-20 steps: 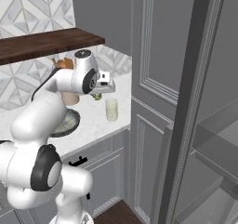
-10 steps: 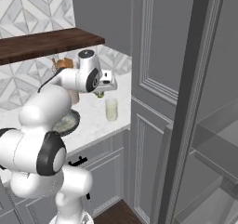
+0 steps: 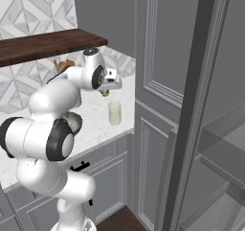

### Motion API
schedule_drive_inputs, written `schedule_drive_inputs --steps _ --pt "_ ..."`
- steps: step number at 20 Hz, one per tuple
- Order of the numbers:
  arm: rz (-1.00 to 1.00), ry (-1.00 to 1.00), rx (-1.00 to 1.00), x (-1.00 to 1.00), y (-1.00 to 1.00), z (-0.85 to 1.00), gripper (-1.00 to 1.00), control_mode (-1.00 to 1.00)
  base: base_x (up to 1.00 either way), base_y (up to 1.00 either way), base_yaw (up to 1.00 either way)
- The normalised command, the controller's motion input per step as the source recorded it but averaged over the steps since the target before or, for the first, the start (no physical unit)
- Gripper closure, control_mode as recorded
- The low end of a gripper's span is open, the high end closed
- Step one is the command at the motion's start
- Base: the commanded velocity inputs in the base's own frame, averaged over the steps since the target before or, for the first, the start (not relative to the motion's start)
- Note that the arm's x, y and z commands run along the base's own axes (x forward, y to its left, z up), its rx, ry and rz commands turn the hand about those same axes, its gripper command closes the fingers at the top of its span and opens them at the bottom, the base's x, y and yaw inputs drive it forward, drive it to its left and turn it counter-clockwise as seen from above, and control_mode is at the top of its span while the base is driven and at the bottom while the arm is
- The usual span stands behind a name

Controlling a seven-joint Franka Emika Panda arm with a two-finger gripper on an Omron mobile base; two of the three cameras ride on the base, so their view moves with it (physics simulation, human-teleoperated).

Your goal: Grab a lemon wedge from the fridge and one ice cube from the ice bowl, and put them in the glass of lemonade.

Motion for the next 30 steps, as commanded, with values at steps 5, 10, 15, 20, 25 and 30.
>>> schedule_drive_inputs --steps 5,10,15,20,25,30 --pt "-0.02 -0.03 0.00 0.14 0.13 -0.15 1.00 -1.00 0.00 0.00 0.00" --pt "0.00 -0.07 0.00 0.07 0.01 -0.80 1.00 -1.00 0.00 0.00 0.00" --pt "-0.06 -0.11 0.00 0.11 0.00 -0.22 1.00 -1.00 0.00 0.00 0.00" --pt "-0.13 0.00 0.00 0.69 0.00 0.03 1.00 -1.00 0.00 0.00 0.00" --pt "-0.06 0.00 0.00 0.35 0.00 0.00 1.00 -1.00 0.00 0.00 0.00" --pt "0.00 0.03 0.00 0.25 -0.15 -0.19 1.00 -1.00 0.00 0.00 0.00"
